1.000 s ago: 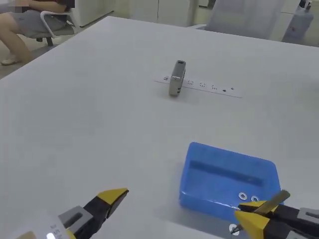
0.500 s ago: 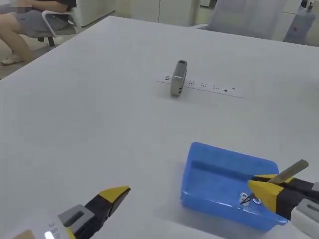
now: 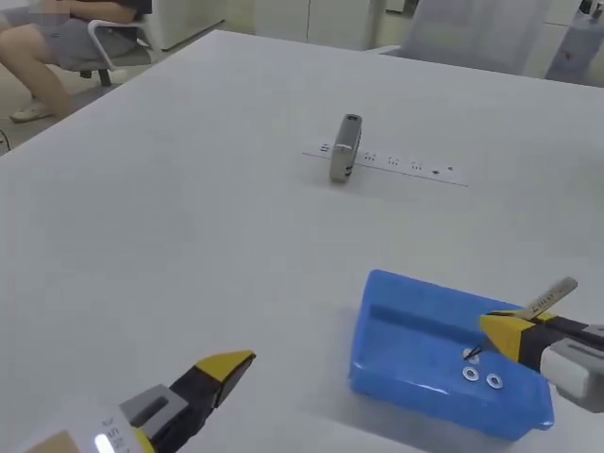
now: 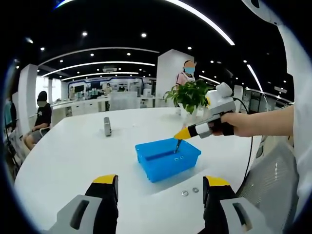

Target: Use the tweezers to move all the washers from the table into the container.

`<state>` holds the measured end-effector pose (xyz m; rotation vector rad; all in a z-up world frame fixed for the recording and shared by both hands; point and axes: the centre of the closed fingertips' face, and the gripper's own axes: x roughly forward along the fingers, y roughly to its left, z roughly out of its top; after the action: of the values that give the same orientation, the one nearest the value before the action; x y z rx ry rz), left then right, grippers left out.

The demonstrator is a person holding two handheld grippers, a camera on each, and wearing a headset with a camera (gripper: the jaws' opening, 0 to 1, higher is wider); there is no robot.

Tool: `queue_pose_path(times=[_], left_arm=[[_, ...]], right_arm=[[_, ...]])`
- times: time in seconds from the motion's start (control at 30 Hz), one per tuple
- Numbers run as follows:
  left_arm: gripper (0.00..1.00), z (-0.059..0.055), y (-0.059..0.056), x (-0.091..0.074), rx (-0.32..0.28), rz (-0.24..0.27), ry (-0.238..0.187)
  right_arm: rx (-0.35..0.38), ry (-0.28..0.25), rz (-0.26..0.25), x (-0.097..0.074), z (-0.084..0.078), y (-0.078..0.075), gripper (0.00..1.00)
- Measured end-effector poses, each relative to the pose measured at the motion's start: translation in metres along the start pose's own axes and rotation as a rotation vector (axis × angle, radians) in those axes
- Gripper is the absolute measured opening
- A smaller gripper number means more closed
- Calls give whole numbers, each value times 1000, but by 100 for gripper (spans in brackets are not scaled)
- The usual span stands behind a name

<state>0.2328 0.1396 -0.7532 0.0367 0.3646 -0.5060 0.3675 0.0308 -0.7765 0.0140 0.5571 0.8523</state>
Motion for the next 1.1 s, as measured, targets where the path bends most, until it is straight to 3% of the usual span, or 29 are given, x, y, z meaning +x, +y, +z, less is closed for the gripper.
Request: queue_pose_path(times=[0.47, 0.77, 1.1], left_arm=[[71, 0, 0, 0, 1, 2, 3], [71, -1, 0, 0, 0, 0, 8], [71, 2, 0, -1, -17, -2, -9]], right_arm=[[37, 65, 26, 26, -16, -4, 3], [23, 103, 13, 29, -24, -9, 3], [16, 104, 7, 28, -24, -9, 4]])
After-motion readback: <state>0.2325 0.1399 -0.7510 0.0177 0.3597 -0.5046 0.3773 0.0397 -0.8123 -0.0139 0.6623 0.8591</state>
